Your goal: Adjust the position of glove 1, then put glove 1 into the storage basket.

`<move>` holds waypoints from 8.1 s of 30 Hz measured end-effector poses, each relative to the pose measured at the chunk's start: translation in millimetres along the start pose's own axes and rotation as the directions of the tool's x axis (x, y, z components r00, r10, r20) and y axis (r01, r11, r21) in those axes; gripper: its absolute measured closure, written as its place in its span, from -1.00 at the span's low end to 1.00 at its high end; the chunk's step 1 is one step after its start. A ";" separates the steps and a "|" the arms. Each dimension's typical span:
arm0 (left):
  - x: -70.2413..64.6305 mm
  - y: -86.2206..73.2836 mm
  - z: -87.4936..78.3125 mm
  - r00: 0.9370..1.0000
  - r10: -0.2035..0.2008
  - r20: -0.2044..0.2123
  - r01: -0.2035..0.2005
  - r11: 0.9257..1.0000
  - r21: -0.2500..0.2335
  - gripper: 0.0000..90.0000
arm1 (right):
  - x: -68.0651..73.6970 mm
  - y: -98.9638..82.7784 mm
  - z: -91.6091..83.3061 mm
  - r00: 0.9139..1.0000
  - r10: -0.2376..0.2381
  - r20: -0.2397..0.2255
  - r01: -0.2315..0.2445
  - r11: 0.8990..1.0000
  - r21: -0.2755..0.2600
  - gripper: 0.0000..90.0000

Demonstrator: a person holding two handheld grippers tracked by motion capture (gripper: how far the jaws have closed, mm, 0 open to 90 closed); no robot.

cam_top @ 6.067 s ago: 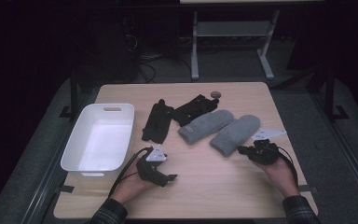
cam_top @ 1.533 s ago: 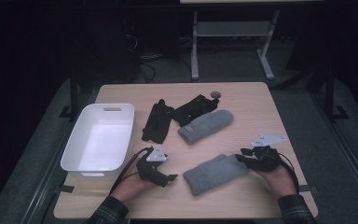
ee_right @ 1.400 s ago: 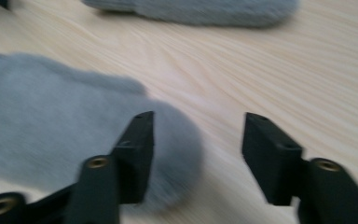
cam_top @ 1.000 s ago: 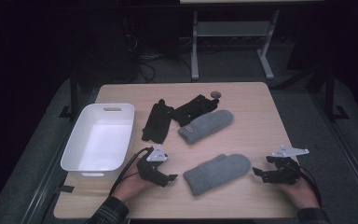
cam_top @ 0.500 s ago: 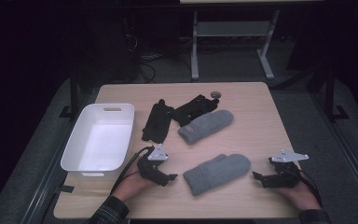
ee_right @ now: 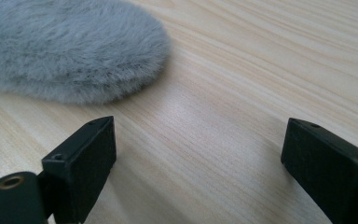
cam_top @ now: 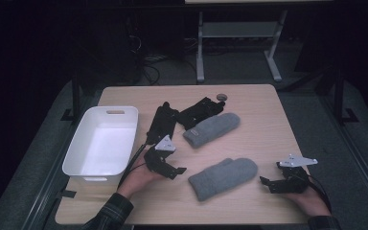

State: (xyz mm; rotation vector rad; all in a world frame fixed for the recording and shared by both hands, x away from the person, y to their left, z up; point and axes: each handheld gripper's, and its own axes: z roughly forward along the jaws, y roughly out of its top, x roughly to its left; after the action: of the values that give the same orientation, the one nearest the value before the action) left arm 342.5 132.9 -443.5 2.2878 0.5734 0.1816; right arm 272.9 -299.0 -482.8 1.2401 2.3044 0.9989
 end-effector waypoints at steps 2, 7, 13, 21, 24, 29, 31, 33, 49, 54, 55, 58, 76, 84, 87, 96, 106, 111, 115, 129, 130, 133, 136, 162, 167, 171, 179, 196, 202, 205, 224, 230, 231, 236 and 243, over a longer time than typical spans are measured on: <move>2.5 6.9 1.6 1.000 0.004 0.001 -0.004 1.000 0.009 -0.72 | 0.0 -0.2 -0.2 1.000 -0.001 0.000 0.001 1.000 -0.001 -0.78; 12.1 24.0 8.9 1.000 -0.002 -0.005 0.002 1.000 0.002 -0.72 | -0.1 -0.2 -0.3 1.000 -0.004 -0.001 0.004 1.000 0.000 -0.78; 23.0 43.6 13.8 1.000 0.003 -0.007 -0.003 1.000 -0.006 -0.72 | -0.1 -0.3 -0.3 1.000 -0.005 -0.001 0.005 1.000 0.000 -0.78; 36.6 71.1 27.7 1.000 0.011 -0.012 -0.011 1.000 -0.009 -0.69 | -0.2 -0.3 -0.3 1.000 -0.006 -0.001 0.006 1.000 0.000 -0.78; 41.3 79.3 34.1 1.000 0.011 -0.013 -0.011 1.000 -0.016 -0.69 | -0.1 -0.3 -0.2 1.000 -0.006 -0.001 0.006 1.000 0.000 -0.78; 50.9 94.0 48.8 1.000 0.002 -0.002 -0.002 1.000 -0.008 -0.69 | -0.2 -0.3 -0.3 1.000 -0.007 -0.001 0.007 1.000 0.000 -0.78; 53.8 98.3 54.7 1.000 -0.006 -0.005 0.006 1.000 -0.011 -0.69 | -0.2 -0.3 -0.2 1.000 -0.006 -0.001 0.006 1.000 0.000 -0.78; 56.1 102.6 60.8 1.000 -0.007 -0.012 0.007 1.000 -0.006 -0.69 | -0.1 -0.3 -0.2 1.000 -0.006 -0.001 0.006 1.000 0.000 -0.78; 70.5 129.4 103.0 1.000 -0.006 -0.022 0.007 1.000 0.010 -0.69 | -0.1 -0.2 -0.1 1.000 -0.004 -0.003 0.004 1.000 -0.001 -0.78; 74.4 134.2 115.4 1.000 -0.006 -0.015 0.007 0.999 0.037 -0.69 | -0.2 -0.2 -0.2 1.000 -0.006 -0.004 0.006 1.000 0.000 -0.78; 75.2 134.9 117.3 1.000 -0.001 -0.010 0.001 0.999 0.038 -0.69 | -0.2 -0.2 -0.2 1.000 -0.005 -0.004 0.005 1.000 0.000 -0.78; 75.8 135.3 122.4 1.000 -0.015 -0.008 0.015 0.999 0.036 -0.68 | -0.3 -0.2 -0.2 1.000 -0.006 -0.004 0.006 1.000 -0.001 -0.78; 69.9 129.7 138.9 0.999 0.050 -0.012 -0.048 0.993 0.107 0.31 | -0.3 -0.2 -0.3 1.000 -0.003 -0.005 0.003 1.000 -0.002 -0.78; 66.3 137.7 124.1 0.999 0.047 -0.024 -0.045 0.996 0.077 0.77 | -0.4 -0.2 -0.2 1.000 -0.005 -0.005 0.005 1.000 -0.001 -0.78; 64.3 141.5 116.0 1.000 0.023 -0.012 -0.023 0.998 0.063 0.81 | -0.4 -0.2 -0.2 1.000 -0.004 -0.006 0.004 1.000 -0.001 -0.78; 48.9 149.0 89.9 0.999 -0.006 0.044 0.004 0.999 0.039 0.85 | -0.1 -0.1 -0.2 1.000 -0.003 -0.005 0.003 1.000 -0.001 -0.78; 29.6 145.4 55.8 0.993 -0.032 0.113 0.030 0.999 0.017 0.86 | -0.3 -0.2 -0.2 1.000 -0.006 -0.004 0.006 1.000 -0.001 -0.78; 12.6 143.7 41.3 0.991 -0.022 0.134 0.017 0.999 0.037 0.86 | -0.2 -0.2 -0.2 1.000 -0.006 -0.004 0.006 1.000 0.000 -0.78; -1.7 137.1 36.4 0.989 -0.012 0.146 0.006 0.999 0.041 0.87 | -0.3 -0.2 -0.1 1.000 -0.007 -0.004 0.007 1.000 -0.001 -0.78; -49.2 124.3 21.4 0.988 0.020 0.154 -0.030 0.998 0.059 0.87 | -0.7 0.3 0.2 1.000 -0.006 -0.003 0.006 1.000 0.000 -0.78; -52.1 123.2 22.8 0.987 0.031 0.158 -0.040 0.997 0.058 0.87 | -0.7 0.3 0.2 1.000 -0.006 -0.003 0.006 1.000 0.000 -0.78; -59.9 119.2 29.7 0.984 0.043 0.176 -0.056 0.996 0.072 0.87 | -0.7 0.3 0.2 1.000 -0.006 -0.003 0.006 1.000 0.001 -0.78; -65.0 116.0 37.3 0.982 0.047 0.186 -0.064 0.994 0.085 0.87 | -0.7 0.3 0.2 1.000 -0.006 -0.003 0.006 1.000 0.000 -0.78; -56.3 110.1 36.6 0.974 0.024 0.226 -0.029 0.999 0.017 -0.11 | -0.5 0.3 0.3 1.000 -0.004 -0.002 0.004 1.000 0.000 -0.78; -46.2 107.9 43.2 0.970 -0.001 0.242 -0.002 1.000 0.012 -0.38 | -0.5 0.3 0.3 1.000 -0.004 -0.002 0.004 1.000 0.000 -0.77; -46.8 106.9 54.5 0.971 0.003 0.240 -0.011 0.999 0.033 -0.51 | -0.9 1.0 1.1 1.000 -0.004 -0.001 0.004 1.000 -0.001 -0.78; -52.9 98.2 72.9 0.972 0.023 0.235 -0.051 0.992 0.112 -0.57 | -1.0 1.2 1.3 1.000 -0.003 -0.002 0.003 1.000 -0.001 -0.78; -54.8 81.8 101.0 0.955 -0.001 0.296 -0.070 0.971 0.230 -0.72 | -1.6 2.4 2.6 1.000 -0.003 -0.002 0.003 1.000 -0.001 -0.78; -56.6 81.3 101.6 0.952 -0.014 0.306 -0.061 0.970 0.236 -0.56 | -1.8 6.2 6.6 1.000 -0.010 -0.006 0.010 1.000 -0.001 -0.78; -55.9 81.6 100.2 0.941 -0.012 0.338 -0.072 0.969 0.236 -0.37 | -1.6 6.2 6.5 1.000 -0.008 -0.007 0.008 1.000 0.000 -0.78; -59.5 85.9 85.8 0.934 -0.028 0.355 -0.058 0.972 0.229 0.52 | -1.5 6.3 6.4 1.000 -0.008 -0.007 0.008 1.000 0.000 -0.78; -63.4 89.5 76.8 0.940 -0.009 0.341 -0.070 0.973 0.219 0.53 | -1.7 6.3 6.4 1.000 -0.008 -0.008 0.008 1.000 0.001 -0.78; -62.5 90.2 74.9 0.942 -0.001 0.336 -0.075 0.974 0.213 0.54 | -1.6 6.3 6.4 1.000 -0.008 -0.008 0.008 1.000 0.001 -0.78; -55.2 91.8 62.7 0.948 -0.014 0.319 -0.052 0.979 0.197 0.53 | -1.7 6.2 6.4 1.000 -0.009 -0.008 0.009 1.000 0.001 -0.78; -42.7 93.6 44.5 0.955 -0.026 0.296 -0.026 0.985 0.171 0.53 | -1.7 6.3 6.4 1.000 -0.010 -0.008 0.010 1.000 0.001 -0.78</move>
State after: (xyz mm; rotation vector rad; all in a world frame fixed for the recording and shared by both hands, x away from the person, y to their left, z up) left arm 350.3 27.3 -406.7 2.4218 0.4453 -0.2203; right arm 281.3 -295.4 -482.8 1.2257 2.3149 1.0015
